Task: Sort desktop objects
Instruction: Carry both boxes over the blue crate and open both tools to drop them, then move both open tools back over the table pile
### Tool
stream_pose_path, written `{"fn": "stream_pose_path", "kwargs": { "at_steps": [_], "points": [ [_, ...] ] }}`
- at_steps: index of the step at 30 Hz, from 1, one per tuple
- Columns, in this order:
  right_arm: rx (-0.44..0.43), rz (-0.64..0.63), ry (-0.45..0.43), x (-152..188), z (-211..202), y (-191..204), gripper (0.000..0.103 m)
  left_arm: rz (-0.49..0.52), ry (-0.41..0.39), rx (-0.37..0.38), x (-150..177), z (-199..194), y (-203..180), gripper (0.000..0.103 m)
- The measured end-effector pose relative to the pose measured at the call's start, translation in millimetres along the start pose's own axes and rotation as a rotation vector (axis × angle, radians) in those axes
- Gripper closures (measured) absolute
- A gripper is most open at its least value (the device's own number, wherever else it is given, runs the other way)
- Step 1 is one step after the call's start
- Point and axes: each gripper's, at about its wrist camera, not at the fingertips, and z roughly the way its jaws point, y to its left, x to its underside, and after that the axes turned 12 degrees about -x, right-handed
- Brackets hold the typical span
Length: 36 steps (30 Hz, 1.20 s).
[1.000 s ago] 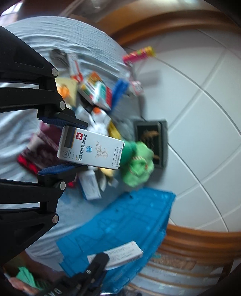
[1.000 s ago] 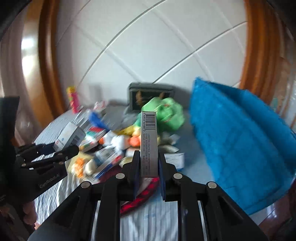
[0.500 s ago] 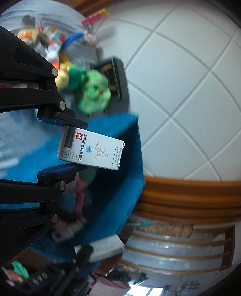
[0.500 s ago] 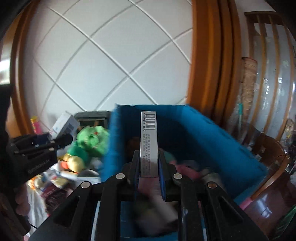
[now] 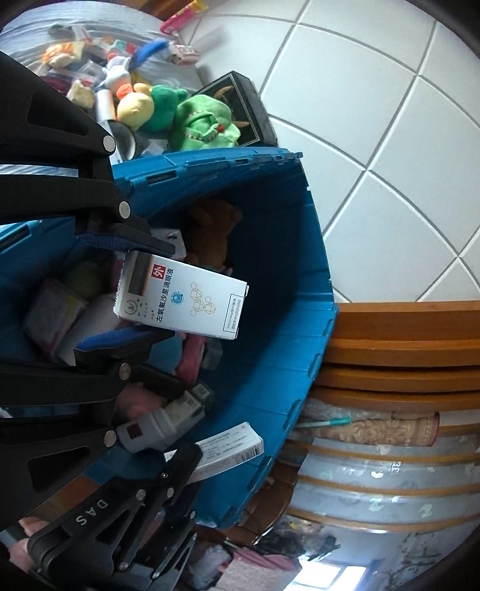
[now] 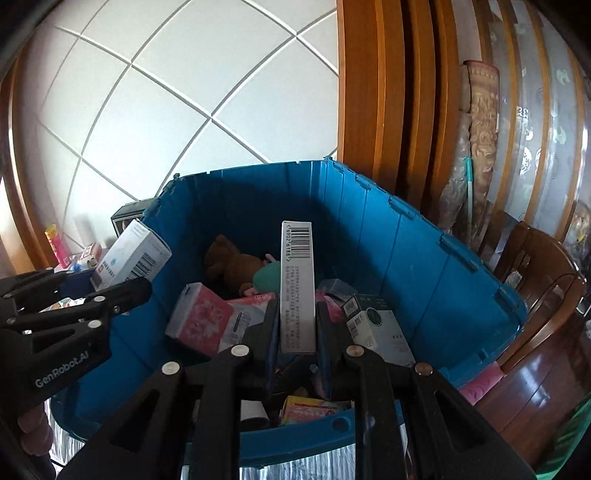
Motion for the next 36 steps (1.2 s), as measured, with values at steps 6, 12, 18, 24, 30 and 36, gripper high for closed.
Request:
{"fn": "stream_pose_path", "kwargs": {
  "at_steps": [6,12,18,24,30,36],
  "points": [
    [-0.009,0.008,-0.005,1.1,2.7,-5.6,0.085,-0.007,-0.027,-0.034,3.7,-3.8,-1.0,0.033],
    [0.001,0.015,-0.022,-2.7,0.5,-10.9,0.083,-0.025,-0.037,-0.054,3.1,-5.9,2.3,0.024],
    [0.027,0.015,-0.049,-3.4,-4.9,-15.0,0.021,-0.030,-0.051,-0.055,2.1,-12.5,3.7,0.021],
    [0.048,0.021,-0.071,-4.9,-12.9,-16.3,0.000,-0.049,-0.062,-0.066,4.9,-20.3,13.2,0.018],
    [0.033,0.009,-0.082,-5.4,-19.2,-3.2,0.000,-0.088,-0.067,-0.088,12.4,-30.0,36.8,0.017],
    [-0.007,-0.014,-0.105,-8.1,-24.6,26.2,0.000,-0.154,-0.063,-0.136,29.3,-41.0,82.0,0.017]
  ]
}}
